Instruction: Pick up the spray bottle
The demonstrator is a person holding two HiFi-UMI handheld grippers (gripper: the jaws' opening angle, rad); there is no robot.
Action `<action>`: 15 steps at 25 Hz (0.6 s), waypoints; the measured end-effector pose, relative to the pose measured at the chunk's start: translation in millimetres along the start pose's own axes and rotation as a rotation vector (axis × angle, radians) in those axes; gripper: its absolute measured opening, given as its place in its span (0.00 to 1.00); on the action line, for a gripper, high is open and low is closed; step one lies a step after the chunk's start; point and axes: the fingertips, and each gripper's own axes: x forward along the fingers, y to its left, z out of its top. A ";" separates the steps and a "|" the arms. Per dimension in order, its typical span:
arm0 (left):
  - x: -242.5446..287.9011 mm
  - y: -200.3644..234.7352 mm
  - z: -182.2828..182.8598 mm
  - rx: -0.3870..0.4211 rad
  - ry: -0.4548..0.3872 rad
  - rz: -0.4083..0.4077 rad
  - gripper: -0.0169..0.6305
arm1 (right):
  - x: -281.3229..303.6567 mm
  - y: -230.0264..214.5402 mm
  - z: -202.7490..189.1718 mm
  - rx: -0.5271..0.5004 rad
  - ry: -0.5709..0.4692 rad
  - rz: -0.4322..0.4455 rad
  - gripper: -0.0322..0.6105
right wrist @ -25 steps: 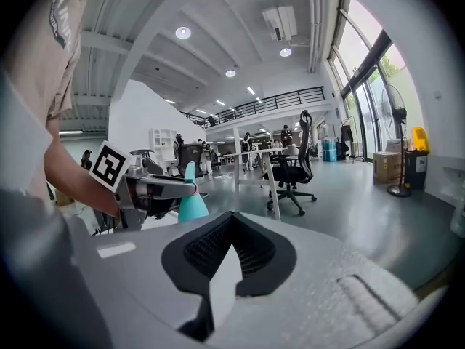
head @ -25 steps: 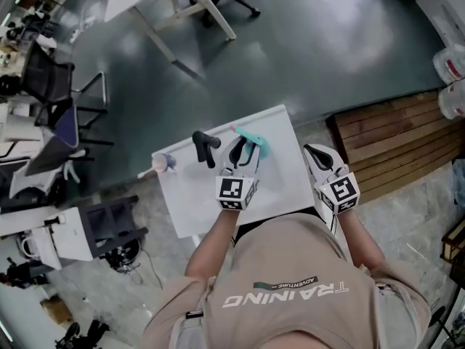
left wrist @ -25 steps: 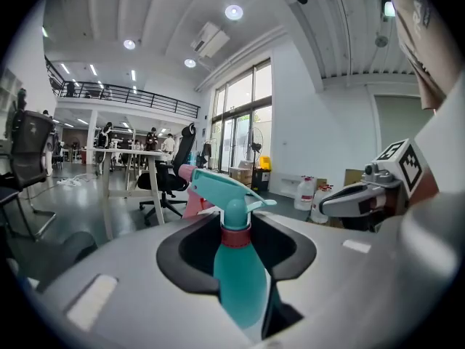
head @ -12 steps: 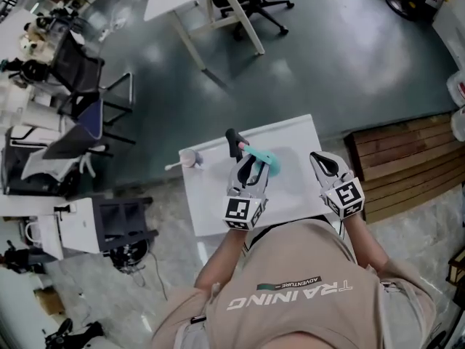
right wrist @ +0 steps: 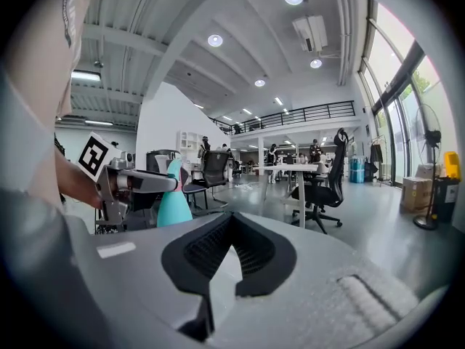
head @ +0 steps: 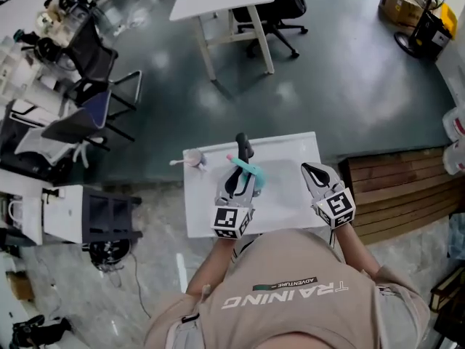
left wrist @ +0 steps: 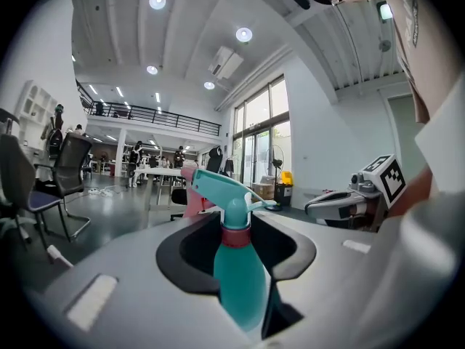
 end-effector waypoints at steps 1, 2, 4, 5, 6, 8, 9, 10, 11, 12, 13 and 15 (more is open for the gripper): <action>-2.3 3.7 -0.8 -0.003 0.000 0.010 0.25 | 0.8 0.8 1.7 -0.006 0.000 0.004 0.05; -4.4 7.1 -1.5 -0.008 0.001 0.020 0.25 | 1.6 0.9 3.7 -0.012 0.000 0.007 0.05; -9.3 12.8 -1.9 -0.020 0.001 0.034 0.25 | 2.4 0.7 9.2 -0.024 -0.001 0.010 0.05; -11.5 15.0 -1.5 -0.022 0.002 0.038 0.25 | 2.9 0.4 12.0 -0.028 -0.002 0.009 0.05; -13.2 17.0 -1.2 -0.021 0.002 0.040 0.25 | 3.7 -0.1 14.3 -0.031 -0.001 0.007 0.05; -15.9 20.1 -2.3 -0.016 0.006 0.040 0.25 | 5.7 0.4 16.5 -0.034 -0.001 0.005 0.05; -17.5 21.2 -3.6 -0.014 0.009 0.039 0.25 | 6.3 1.9 16.6 -0.034 -0.002 0.005 0.05; -19.2 22.2 -4.8 -0.013 0.010 0.040 0.25 | 6.4 3.9 16.6 -0.035 -0.003 0.005 0.05; -20.6 23.1 -5.5 -0.013 0.011 0.041 0.25 | 6.2 5.8 16.9 -0.036 -0.004 0.006 0.05; -21.5 23.8 -5.7 -0.013 0.010 0.042 0.25 | 6.1 7.3 17.7 -0.038 -0.005 0.007 0.05; -21.9 24.4 -5.7 -0.013 0.010 0.044 0.25 | 6.1 8.2 18.7 -0.039 -0.006 0.010 0.05; -21.9 24.3 -7.2 -0.016 0.010 0.046 0.25 | 6.1 9.1 20.7 -0.034 -0.011 0.017 0.05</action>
